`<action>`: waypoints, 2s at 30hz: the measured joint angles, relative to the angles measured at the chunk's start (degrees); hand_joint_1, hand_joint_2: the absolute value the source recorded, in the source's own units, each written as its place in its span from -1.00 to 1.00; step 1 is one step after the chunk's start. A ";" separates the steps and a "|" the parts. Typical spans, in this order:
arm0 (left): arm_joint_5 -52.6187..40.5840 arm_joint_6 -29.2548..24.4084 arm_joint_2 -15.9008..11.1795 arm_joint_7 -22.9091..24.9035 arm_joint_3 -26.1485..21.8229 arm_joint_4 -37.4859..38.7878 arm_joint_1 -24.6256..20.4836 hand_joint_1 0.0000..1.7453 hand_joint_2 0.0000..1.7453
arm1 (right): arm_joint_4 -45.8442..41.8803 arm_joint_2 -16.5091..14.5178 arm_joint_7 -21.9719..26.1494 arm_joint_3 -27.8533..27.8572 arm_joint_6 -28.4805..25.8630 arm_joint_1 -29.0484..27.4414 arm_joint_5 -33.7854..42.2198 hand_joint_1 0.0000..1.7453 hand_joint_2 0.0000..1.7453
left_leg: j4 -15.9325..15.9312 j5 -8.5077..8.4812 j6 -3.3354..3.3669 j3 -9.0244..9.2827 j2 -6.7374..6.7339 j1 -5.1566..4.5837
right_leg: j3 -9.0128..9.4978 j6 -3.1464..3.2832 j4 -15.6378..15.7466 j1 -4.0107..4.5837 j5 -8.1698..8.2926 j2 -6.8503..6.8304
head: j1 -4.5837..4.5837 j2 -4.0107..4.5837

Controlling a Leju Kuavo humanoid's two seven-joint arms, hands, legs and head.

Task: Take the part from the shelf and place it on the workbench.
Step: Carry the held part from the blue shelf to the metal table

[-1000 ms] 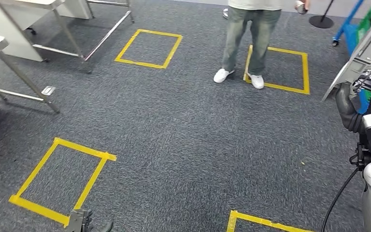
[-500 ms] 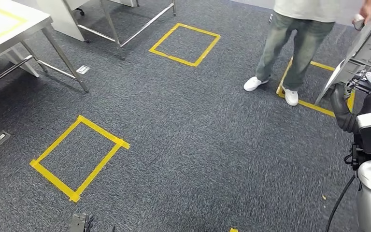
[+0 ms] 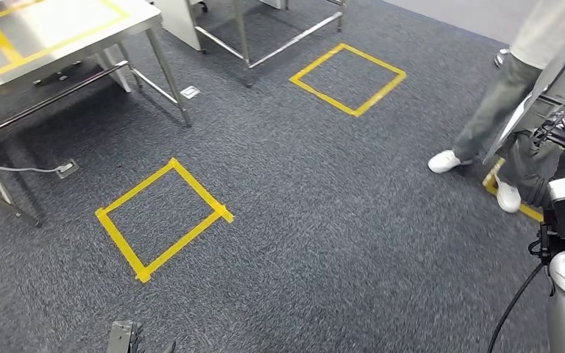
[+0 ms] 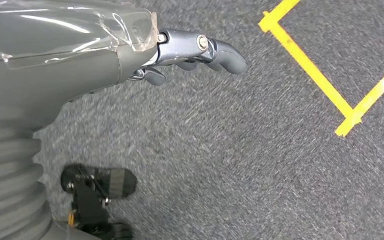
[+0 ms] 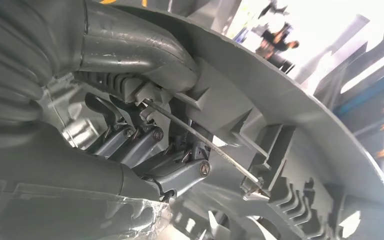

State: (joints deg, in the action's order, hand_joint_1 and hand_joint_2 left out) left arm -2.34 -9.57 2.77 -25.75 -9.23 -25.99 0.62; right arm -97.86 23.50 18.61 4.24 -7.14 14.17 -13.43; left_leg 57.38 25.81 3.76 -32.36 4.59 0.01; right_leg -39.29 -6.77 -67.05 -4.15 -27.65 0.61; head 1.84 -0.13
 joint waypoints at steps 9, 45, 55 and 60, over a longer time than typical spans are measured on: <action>-1.22 0.09 -0.95 0.43 0.01 -0.08 0.69 -1.00 1.00 | 0.09 0.18 0.02 0.40 0.99 -0.11 0.05 0.90 1.00 | 12.34 5.44 -3.68 -7.33 -2.97 0.95 | 0.85 2.64 1.98 -0.31 -0.76 0.18 | 0.63 0.00; -3.15 -0.13 -0.47 1.74 -0.03 -1.58 2.29 -1.00 1.00 | -1.54 1.46 -0.52 1.54 2.07 -2.98 0.14 0.90 1.00 | 18.19 0.23 3.73 -15.55 -5.62 -0.55 | 8.29 -0.12 4.55 0.99 -4.89 -3.16 | 1.24 0.00; -3.65 -0.09 -0.92 1.87 -1.84 -3.48 4.04 -1.00 1.00 | -1.93 0.59 -0.75 1.74 2.35 -2.71 0.28 0.90 1.00 | -3.99 -6.11 11.37 -2.52 -2.71 -5.56 | 11.35 1.13 3.82 2.68 -7.99 -2.14 | 0.40 0.00; -4.69 0.48 0.42 2.66 -2.45 -4.23 4.65 -1.00 1.00 | -1.58 0.54 -1.13 1.85 1.81 -2.74 0.33 0.90 1.00 | -3.09 -3.11 7.72 -0.48 -0.30 -3.81 | 1.18 -3.09 -2.84 1.24 -4.34 -0.57 | 0.36 0.00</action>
State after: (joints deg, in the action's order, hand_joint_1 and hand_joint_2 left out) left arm -7.03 -9.09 3.19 -23.09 -11.68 -30.22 5.27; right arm -99.45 24.04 17.48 6.09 -5.33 11.43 -13.10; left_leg 54.29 22.70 11.48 -32.84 4.28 -3.80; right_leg -38.11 -9.86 -69.90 -2.91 -31.99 0.04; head 2.20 -0.13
